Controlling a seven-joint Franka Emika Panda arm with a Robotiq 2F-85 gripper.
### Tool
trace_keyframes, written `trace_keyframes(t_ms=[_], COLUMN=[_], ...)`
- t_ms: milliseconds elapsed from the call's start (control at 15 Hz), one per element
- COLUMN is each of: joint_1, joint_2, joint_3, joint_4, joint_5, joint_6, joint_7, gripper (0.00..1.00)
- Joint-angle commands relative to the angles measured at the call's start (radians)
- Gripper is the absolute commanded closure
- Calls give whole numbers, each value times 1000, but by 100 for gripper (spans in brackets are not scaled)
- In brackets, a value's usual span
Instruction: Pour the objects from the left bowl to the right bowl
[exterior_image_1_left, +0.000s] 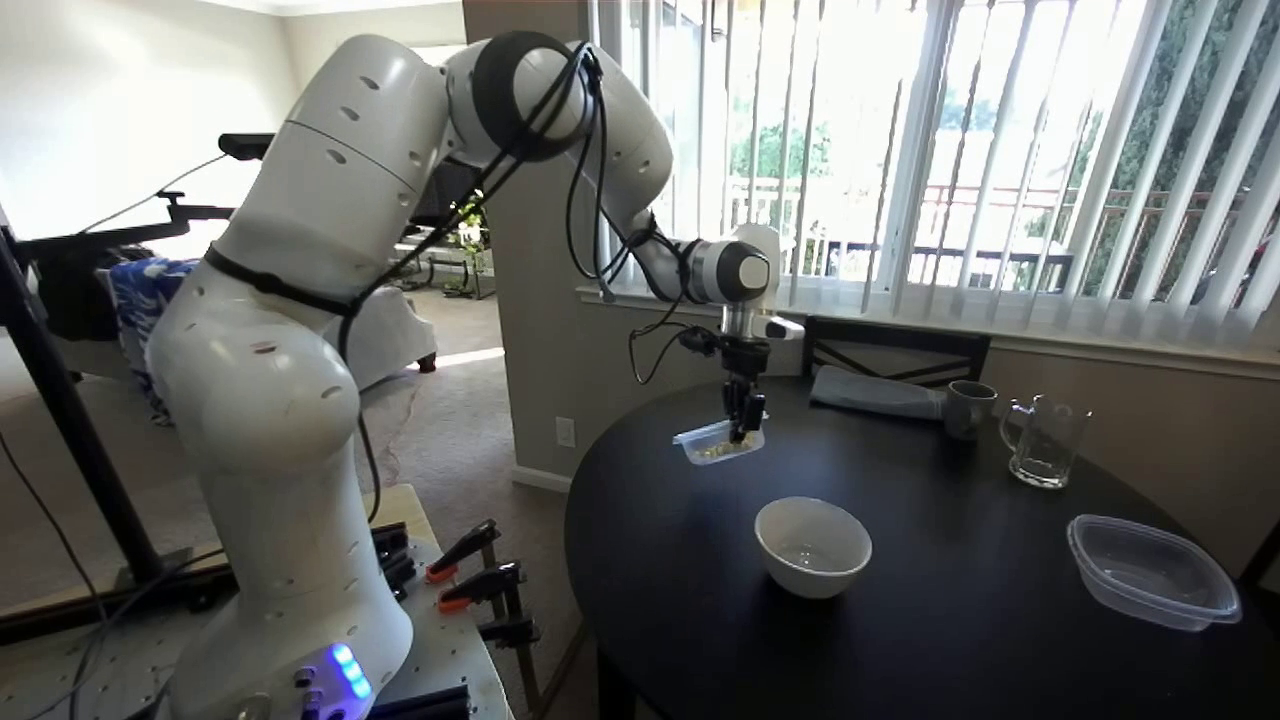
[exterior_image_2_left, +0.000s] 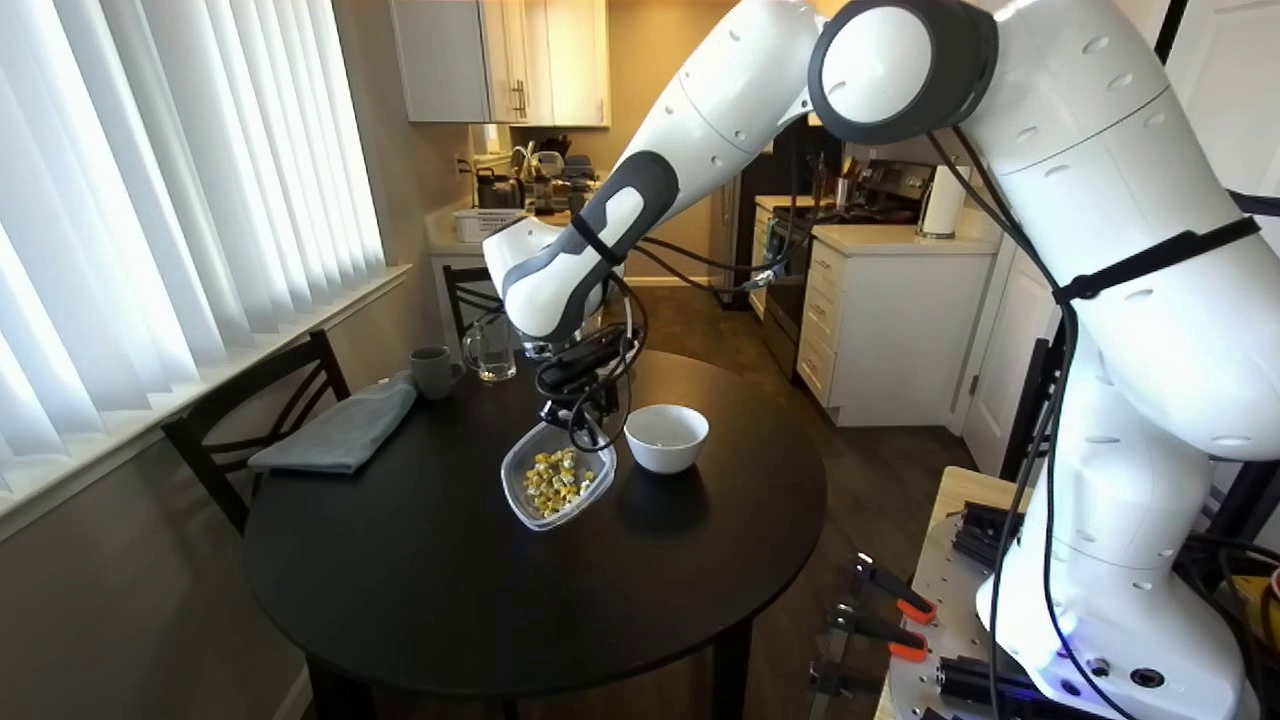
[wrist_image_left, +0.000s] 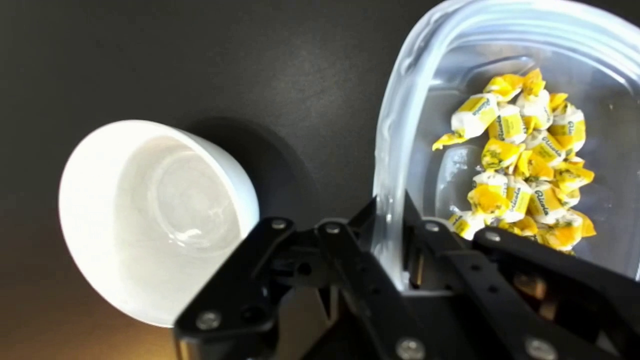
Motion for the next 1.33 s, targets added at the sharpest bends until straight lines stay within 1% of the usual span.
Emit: trace_keyframes(t_ms=[0,400,800,1000,1267], joint_1=[22,-22,-57,-62,-57], joint_2=[-102,-161,-201,-229,-252], joint_3=[-47,-83,-105,-109,-101], joint_4=[-98,-121,-131,-146,-154], joint_5=[-66,-118,-174,-221,-298], joint_6=[10,-33,-113,-167,-275], joint_7=[164,353,513,610,777], gripper=[99,99,99,99,99])
